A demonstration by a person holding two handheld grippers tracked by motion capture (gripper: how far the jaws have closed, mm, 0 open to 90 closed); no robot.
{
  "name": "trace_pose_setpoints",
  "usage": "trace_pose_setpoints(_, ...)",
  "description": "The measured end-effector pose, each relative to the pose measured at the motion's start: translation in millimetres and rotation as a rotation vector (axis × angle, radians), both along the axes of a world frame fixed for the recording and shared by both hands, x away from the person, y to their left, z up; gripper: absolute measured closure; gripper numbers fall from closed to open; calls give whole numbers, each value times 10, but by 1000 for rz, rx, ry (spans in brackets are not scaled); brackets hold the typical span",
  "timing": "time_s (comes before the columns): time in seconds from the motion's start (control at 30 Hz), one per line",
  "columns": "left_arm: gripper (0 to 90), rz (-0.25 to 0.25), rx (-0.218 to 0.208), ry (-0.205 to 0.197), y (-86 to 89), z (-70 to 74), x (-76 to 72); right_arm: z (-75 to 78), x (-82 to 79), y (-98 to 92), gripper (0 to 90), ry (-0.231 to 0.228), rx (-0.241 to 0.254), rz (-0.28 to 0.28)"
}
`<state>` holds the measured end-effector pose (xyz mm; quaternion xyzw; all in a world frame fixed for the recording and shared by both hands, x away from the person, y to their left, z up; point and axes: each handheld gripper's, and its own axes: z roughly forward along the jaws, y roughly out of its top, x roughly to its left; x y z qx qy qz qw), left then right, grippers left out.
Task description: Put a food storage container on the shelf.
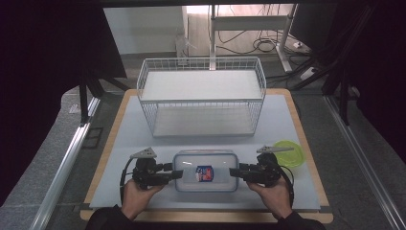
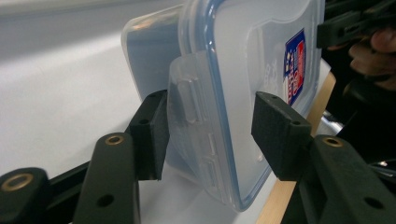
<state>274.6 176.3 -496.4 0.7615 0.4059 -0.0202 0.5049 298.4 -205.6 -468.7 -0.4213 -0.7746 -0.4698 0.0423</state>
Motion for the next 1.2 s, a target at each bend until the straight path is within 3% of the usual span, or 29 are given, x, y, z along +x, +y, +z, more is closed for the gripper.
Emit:
trace_pose_setpoints(0.07, 484, 7, -12, -27, 28, 87, 17, 30, 1, 1, 537, -14, 10, 2)
trace_pose_setpoints(0.2, 487, 8, -11, -43, 33, 161, 25, 107, 23, 5, 537, -41, 20, 9)
trace_pose_setpoints(0.63, 483, 26, 24, -113, 33, 583, 192, 393, 210, 14, 535, -96, 49, 13)
trace_pose_setpoints(0.87, 482, 38, 22, -142, 52, 777, 263, 568, 298, 39, 533, -121, 57, 13)
trace_pose_setpoints(1.2, 480, 50, 11, -149, 109, 1009, 408, 818, 459, 94, 533, -134, 60, 14)
